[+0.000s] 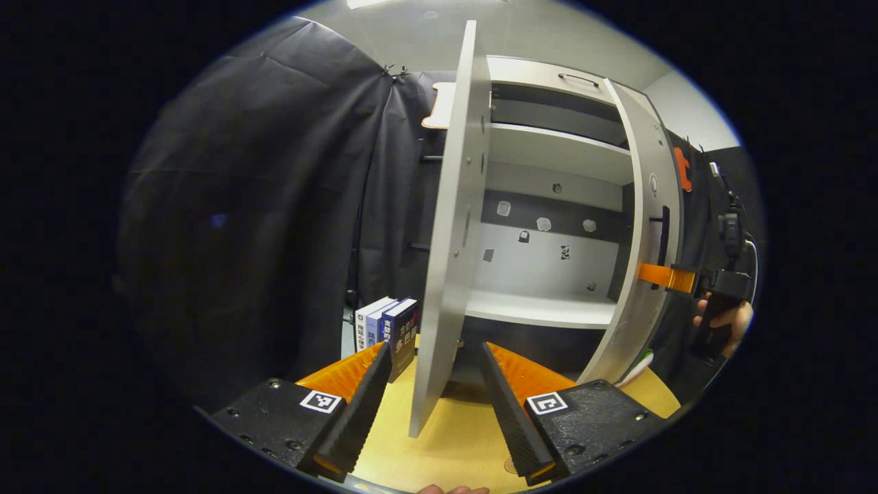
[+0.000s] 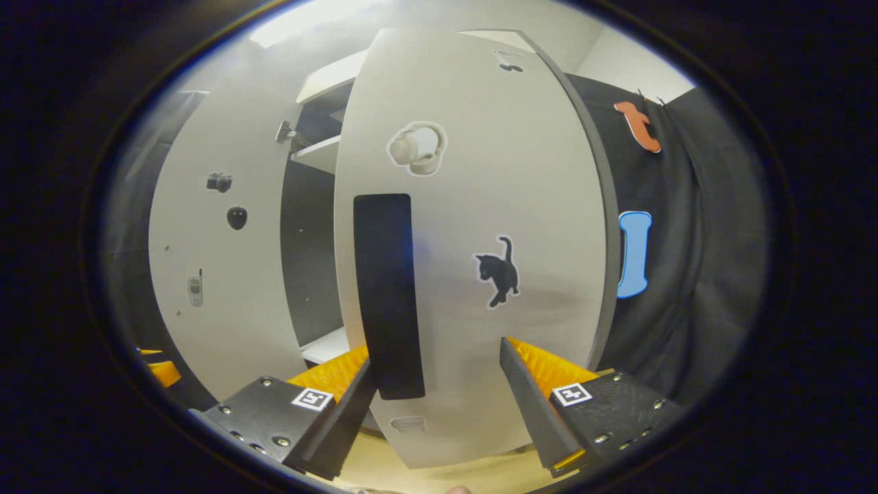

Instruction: Grasp the bottle in the cabinet with the left hand and place it on the coaster, then close the right door with the right hand and the left door with the left hand.

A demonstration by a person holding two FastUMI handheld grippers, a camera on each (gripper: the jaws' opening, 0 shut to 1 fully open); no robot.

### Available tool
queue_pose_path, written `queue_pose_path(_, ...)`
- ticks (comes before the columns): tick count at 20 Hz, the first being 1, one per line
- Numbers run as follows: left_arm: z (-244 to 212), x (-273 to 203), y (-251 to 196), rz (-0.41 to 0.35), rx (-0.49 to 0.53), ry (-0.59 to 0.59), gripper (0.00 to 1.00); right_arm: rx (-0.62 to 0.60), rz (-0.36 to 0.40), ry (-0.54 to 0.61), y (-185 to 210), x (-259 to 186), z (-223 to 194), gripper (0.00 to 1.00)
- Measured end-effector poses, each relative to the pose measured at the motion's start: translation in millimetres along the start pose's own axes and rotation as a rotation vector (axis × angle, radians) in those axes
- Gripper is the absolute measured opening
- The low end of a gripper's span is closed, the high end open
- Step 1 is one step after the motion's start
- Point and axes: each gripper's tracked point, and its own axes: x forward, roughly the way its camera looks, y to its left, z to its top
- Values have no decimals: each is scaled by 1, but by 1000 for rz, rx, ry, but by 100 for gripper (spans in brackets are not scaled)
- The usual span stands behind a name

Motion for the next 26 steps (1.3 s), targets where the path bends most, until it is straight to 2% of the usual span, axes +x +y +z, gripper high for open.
queue_pose_path(3,13,1,19,2,-1,-8,83,-2,-25,-15,6,20,0,100)
queue_pose_path(4,18,3,25,1,-4,-10,78,-3,-34,-19,8,27,1,97)
queue_pose_path(5,23,5,31,-2,-6,-7,83,-3,-43,-22,10,31,-2,100)
queue_pose_path(9,48,17,48,-27,-14,-13,83,-3,-81,-38,13,40,-1,100)
queue_pose_path(10,56,21,51,-40,-11,-21,83,-6,-96,-38,13,43,-1,97)
queue_pose_path(11,61,21,52,-50,-10,-27,83,-12,-112,-40,13,45,-1,100)
queue_pose_path(12,68,24,54,-62,-11,-31,83,-14,-129,-44,13,46,-1,97)
queue_pose_path(13,74,30,55,-74,-20,-36,78,-13,-143,-49,14,46,-2,100)
queue_pose_path(14,78,34,55,-87,-25,-36,78,-13,-155,-55,14,47,-1,97)
queue_pose_path(15,82,37,56,-103,-28,-41,83,-11,-164,-58,13,47,-2,100)
queue_pose_path(16,84,39,54,-122,-32,-40,83,-10,-173,-59,13,47,-2,97)
queue_pose_path(17,84,43,51,-144,-31,-35,83,-14,-180,-58,13,49,-3,100)
queue_pose_path(21,84,53,44,-204,-34,-19,83,-20,-208,-58,13,51,-2,100)
queue_pose_path(24,83,60,42,-230,-19,-14,83,-26,-223,-64,12,52,-2,100)
queue_pose_path(25,81,66,40,-237,-16,-11,83,-25,-228,-62,12,53,-3,97)
queue_pose_path(26,81,68,40,-243,-17,-13,83,-24,-232,-62,12,53,-3,100)
